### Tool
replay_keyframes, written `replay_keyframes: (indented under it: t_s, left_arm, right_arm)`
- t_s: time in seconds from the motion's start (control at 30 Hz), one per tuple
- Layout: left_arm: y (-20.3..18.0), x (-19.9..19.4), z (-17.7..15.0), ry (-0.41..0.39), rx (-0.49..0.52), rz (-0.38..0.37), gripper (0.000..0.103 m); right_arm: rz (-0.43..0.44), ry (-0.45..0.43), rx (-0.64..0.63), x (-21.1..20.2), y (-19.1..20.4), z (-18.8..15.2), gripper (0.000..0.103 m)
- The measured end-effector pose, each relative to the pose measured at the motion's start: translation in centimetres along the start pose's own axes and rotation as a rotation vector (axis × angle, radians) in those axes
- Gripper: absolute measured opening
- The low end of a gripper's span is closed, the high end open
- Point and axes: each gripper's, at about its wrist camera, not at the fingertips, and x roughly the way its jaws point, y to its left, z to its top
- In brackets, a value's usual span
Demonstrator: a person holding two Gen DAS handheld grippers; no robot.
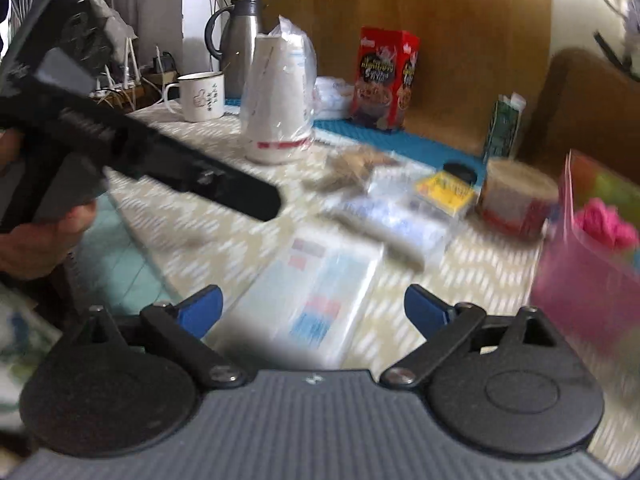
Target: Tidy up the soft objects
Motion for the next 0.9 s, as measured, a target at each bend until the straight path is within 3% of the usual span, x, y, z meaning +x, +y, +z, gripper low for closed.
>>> replay_keyframes:
  t_s: [0.1, 0.13, 0.17, 0.2, 0.27, 0.4, 0.53, 0.73, 0.87, 0.9]
  left_arm:
    - [-1.2, 2.1, -0.8, 0.091, 0.018, 0.011, 0.061]
    - [-1.2, 2.7, -1.1, 0.117, 0.01, -0.001, 0.061]
    - [-1.3, 2.8, -1.2, 0.105, 0.006, -0.007, 0.061]
    - [-1.5, 2.9, -1.1, 0.104, 0.011, 0.012, 0.061]
    - [-2.1, 2.9, -0.2, 0.091, 0.026, 0.023, 0.059]
    - [-5.0, 2.8, 3.2, 0.025, 0.123, -0.009, 0.059]
    - [-9.1, 5.7, 7.5, -0.042, 0.266, -0.05, 0.059]
    - [-12.5, 13.6, 11.3, -0.013, 0.29, -0.102, 0.063]
    - [-13.8, 17.4, 12.2, -0.037, 0.281, -0.013, 0.089]
    - [-13.9, 18.0, 12.2, -0.042, 0.279, 0.01, 0.089]
  right_arm:
    - [0.014, 0.001, 0.044, -0.3, 0.1, -1.5, 0.098]
    - [0.03, 0.003, 0.061, -0.2, 0.3, -1.9, 0.095]
    - [0.046, 0.004, 0.079, 0.1, 0.4, -2.2, 0.083]
    - [0.044, -0.006, 0.086, 0.3, 0.6, -2.4, 0.08]
    - [-0.011, -0.043, 0.067, 0.3, 1.1, -2.4, 0.065]
    - [-0.065, -0.135, 0.061, -1.4, 0.0, -2.1, 0.064]
    - [-0.223, -0.275, 0.044, -4.6, -2.2, -1.2, 0.064]
    - [-0.421, -0.296, 0.174, -6.4, -8.9, -0.3, 0.064]
    - [-0.496, -0.268, 0.283, -6.0, -13.4, -0.1, 0.067]
    - [-0.54, -0.264, 0.3, -5.6, -14.4, -0.1, 0.069]
